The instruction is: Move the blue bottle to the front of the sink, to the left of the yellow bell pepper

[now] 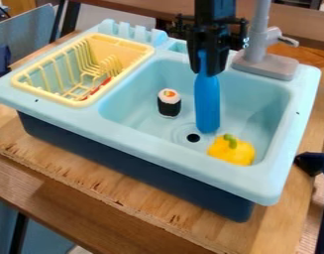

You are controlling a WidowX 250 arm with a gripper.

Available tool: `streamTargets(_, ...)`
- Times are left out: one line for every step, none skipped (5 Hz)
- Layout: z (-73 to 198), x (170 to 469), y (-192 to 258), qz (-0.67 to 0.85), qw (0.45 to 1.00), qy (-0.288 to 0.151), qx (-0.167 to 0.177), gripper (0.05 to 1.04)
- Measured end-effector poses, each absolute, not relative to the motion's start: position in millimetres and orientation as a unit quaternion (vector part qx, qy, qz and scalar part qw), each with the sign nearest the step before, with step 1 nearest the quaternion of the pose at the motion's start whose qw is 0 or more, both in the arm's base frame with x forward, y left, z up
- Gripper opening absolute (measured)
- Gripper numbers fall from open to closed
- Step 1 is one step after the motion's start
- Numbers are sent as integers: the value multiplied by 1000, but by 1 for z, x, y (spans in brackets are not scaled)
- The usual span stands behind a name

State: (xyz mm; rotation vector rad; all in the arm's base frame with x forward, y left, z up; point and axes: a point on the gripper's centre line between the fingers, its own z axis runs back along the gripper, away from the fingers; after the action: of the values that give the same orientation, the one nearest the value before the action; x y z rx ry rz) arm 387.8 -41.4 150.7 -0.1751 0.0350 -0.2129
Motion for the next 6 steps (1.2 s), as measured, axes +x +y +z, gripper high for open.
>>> streamTargets(150,379,-46,-117,988,33,-92,301)
streamTargets(167,367,-52,-129,988,22,-84,301)
streamTargets(180,353,-60,-142,988,16,-60,300)
streamTargets(175,342,-69,-159,986,37,-42,300)
streamTargets(162,332,-73,-169,984,55,-15,300)
streamTargets(157,324,-70,-165,985,59,-7,300)
